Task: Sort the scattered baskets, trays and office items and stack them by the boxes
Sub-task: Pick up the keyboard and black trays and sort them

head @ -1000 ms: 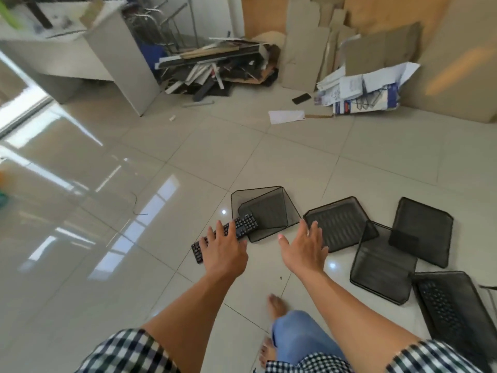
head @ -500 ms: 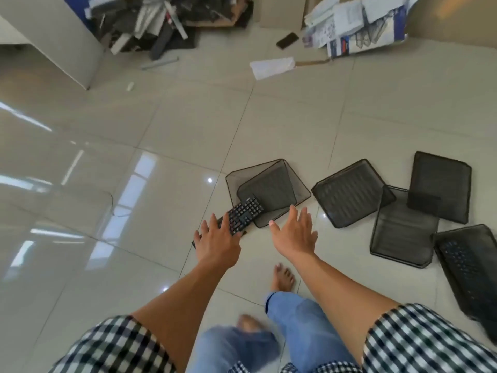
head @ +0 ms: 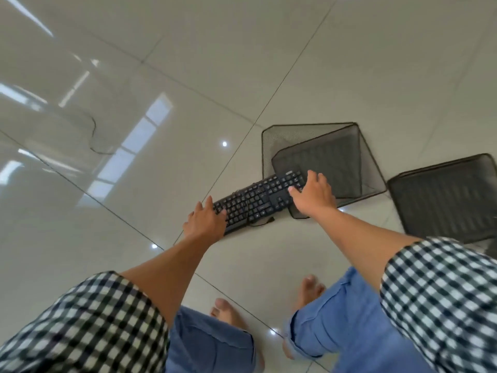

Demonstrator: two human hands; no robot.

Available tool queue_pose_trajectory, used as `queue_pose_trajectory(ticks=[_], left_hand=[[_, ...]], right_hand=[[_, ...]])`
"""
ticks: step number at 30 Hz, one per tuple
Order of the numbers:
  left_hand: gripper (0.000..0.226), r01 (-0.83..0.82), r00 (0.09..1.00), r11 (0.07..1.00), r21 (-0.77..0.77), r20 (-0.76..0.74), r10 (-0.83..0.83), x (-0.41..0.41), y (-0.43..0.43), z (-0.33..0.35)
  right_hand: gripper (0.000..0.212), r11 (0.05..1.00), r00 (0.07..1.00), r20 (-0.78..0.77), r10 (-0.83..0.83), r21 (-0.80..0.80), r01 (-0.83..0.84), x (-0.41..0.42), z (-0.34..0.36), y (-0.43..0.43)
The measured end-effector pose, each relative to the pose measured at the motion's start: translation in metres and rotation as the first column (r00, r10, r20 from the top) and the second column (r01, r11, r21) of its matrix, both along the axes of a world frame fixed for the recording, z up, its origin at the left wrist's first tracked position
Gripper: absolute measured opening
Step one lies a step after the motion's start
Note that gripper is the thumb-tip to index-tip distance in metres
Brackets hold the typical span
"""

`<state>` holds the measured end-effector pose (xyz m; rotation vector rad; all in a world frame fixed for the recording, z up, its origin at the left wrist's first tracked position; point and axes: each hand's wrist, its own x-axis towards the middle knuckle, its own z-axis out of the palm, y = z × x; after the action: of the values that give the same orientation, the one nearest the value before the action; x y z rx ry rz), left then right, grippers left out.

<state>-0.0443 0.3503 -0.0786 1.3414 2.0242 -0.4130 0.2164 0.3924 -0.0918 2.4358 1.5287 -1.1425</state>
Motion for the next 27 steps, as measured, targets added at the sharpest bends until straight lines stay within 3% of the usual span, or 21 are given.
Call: queue_pose_trajectory(ticks=[7,14,18,23,27], left_hand=[[0.064,-0.325,0.938,0.943,-0.076,0.099,0.332,-0.035,-0.014,-0.156],[0.077,-0.732,0.679,0.681,-0.018,0.068,0.731,-0.037,0.0,-0.2],[0.088,-0.786,0.614,0.617,-0.047,0.06,0.787,-0.041,0.003,-0.198],[0.091,-0.845,0.502,0.525,-0.102,0.186,0.845,-0.046,0.008,-0.207],[0.09,-0.873,0.457,0.479,-0.09,0.188,0.869,-0.045,0.011,-0.209]], right_hand=[[0.083,0.999,0.999,0.039,-0.025,-0.047,0.027,-0.001,-0.144,0.025],[0.09,0.969,0.971,0.045,-0.237,-0.056,0.239,-0.01,-0.185,0.052],[0.094,0.965,0.974,0.04,-0.221,-0.139,0.225,-0.004,-0.186,0.052],[0.095,0.938,0.965,0.019,-0.262,-0.23,0.259,0.003,-0.193,0.044],[0.098,0.933,0.963,0.025,-0.269,-0.242,0.267,0.008,-0.195,0.043]])
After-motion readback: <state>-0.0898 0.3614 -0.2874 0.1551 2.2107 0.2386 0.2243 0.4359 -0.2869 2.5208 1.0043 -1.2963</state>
